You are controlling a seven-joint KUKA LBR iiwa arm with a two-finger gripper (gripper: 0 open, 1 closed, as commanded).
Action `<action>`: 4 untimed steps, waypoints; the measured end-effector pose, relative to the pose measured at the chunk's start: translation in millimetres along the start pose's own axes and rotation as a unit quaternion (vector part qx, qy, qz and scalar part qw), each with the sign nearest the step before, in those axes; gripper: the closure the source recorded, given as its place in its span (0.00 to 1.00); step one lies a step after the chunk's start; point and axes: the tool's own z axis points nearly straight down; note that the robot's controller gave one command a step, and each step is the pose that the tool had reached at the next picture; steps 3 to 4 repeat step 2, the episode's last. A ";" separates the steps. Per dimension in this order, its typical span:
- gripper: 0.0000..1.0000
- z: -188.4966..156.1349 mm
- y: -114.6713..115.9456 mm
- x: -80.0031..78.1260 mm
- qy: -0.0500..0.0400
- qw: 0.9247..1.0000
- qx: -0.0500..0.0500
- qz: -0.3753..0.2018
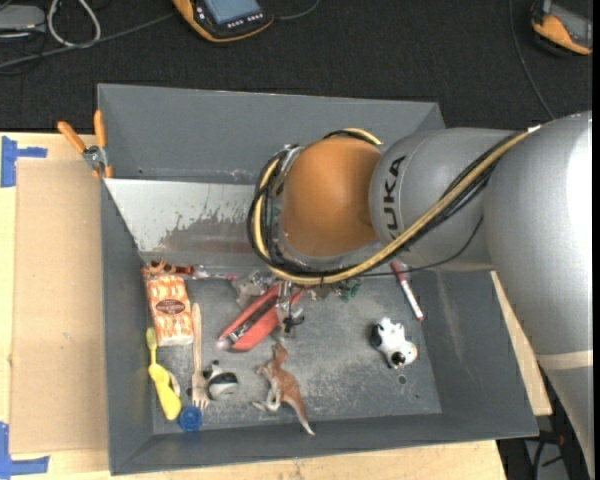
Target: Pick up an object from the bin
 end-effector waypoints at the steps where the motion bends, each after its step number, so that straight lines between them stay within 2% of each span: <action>1: 1.00 -67.8 -5.0 5.9 0.003 1.000 -0.002 0.004; 2: 1.00 -156.5 -8.0 -3.7 0.002 0.999 -0.002 -0.042; 4: 1.00 -156.5 -8.0 -3.7 0.002 0.999 -0.002 -0.042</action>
Offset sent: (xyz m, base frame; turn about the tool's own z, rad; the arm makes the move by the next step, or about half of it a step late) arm 0.0065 -0.0050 0.1559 -0.0865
